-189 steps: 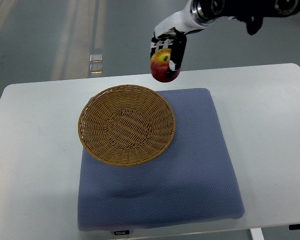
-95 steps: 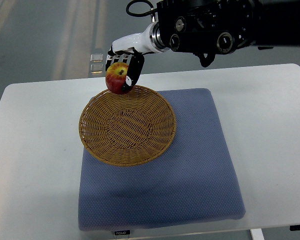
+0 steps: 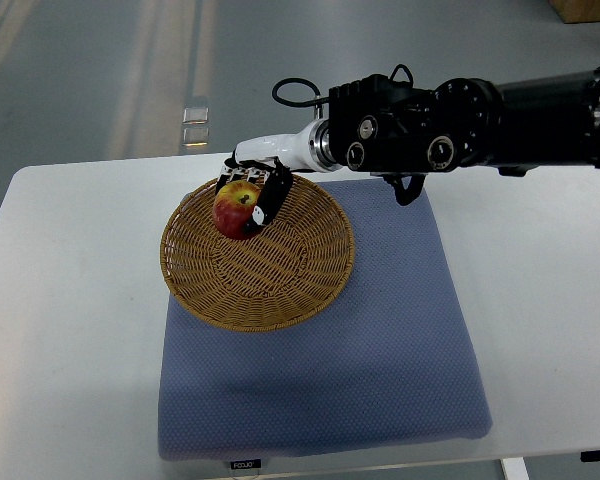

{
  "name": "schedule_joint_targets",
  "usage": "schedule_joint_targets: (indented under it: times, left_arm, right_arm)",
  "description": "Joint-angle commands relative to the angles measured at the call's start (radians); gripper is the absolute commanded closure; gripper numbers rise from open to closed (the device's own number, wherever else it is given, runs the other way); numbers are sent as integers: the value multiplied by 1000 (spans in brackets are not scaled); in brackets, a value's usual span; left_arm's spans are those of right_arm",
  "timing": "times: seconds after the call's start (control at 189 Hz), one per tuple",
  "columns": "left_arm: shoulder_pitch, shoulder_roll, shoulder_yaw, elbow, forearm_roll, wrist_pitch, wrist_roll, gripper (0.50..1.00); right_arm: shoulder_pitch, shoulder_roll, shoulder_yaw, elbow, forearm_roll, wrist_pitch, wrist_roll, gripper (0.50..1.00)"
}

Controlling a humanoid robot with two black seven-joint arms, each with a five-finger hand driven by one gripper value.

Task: Place red apple in basket with right hand
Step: 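Lower the apple into the basket and open the right hand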

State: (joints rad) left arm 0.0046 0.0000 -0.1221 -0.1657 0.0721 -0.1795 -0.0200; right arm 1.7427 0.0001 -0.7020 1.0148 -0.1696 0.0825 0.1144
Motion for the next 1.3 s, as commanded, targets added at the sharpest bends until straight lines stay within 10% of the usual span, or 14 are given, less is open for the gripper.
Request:
schedule_joint_targets:
  times: [0.0, 0.909, 1.142, 1.295]
  left_arm:
    - [0, 0, 1, 0, 0, 0, 0, 500]
    - [0, 0, 2, -2, 0, 2, 0, 500]
    - [0, 0, 2, -2, 0, 2, 0, 500]
    - [-2, 0, 2, -2, 0, 2, -1, 500]
  right_arm:
    - [-32, 0, -1, -4, -24, -4, 1, 906]
    - [-193, 0, 21, -87, -93, -26, 24, 844]
    - [-193, 0, 27, -91, -91, -23, 24, 597]
    - [-190, 0, 62, -91, -84, -17, 22, 579]
